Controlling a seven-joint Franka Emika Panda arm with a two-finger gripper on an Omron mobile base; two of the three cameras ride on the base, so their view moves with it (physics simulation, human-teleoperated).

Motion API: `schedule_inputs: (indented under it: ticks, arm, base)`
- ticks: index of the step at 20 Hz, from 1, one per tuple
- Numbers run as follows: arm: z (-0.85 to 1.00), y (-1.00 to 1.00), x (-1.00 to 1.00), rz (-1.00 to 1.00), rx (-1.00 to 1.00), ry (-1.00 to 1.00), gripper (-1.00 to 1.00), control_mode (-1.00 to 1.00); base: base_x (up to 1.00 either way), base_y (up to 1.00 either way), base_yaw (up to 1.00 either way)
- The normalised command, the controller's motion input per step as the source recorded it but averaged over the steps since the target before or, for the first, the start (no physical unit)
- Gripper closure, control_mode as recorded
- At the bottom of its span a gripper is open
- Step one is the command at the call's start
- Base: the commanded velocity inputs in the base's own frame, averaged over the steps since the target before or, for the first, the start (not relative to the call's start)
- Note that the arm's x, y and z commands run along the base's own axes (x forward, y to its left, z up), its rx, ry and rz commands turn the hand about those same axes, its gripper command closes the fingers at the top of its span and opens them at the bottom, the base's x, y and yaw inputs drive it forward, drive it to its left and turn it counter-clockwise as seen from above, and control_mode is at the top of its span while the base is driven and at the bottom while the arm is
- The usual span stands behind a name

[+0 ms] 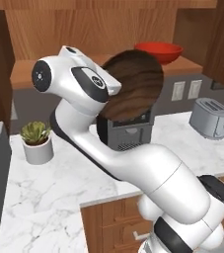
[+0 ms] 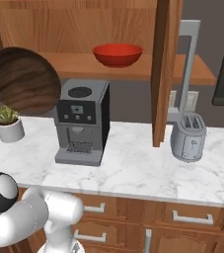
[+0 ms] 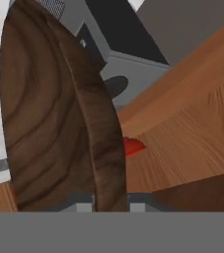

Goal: Move the bowls from the cabinet to the plates on the dining table.

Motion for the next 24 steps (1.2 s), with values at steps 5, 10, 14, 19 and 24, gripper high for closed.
schedule_inputs:
  ticks: [5,10,14,19,24]
  arm:
    - [0.00,0.00,0.00,0.00,0.00,0.00,1.00,1.00]
    - [0.00,0.00,0.00,0.00,0.00,0.00,1.00,1.00]
    - [0.00,0.00,0.00,0.00,0.00,0.00,1.00,1.00]
    - [0.00,0.00,0.00,0.00,0.00,0.00,1.00,1.00]
    - [0.00,0.00,0.00,0.00,0.00,0.00,1.00,1.00]
  base:
    - [-0.46,-0.30,-0.06]
    - [-0.46,-0.30,-0.06]
    - [-0.45,-0.29,-0.06]
    - [-0.44,-0.28,-0.07]
    - [-0.43,-0.27,-0.07]
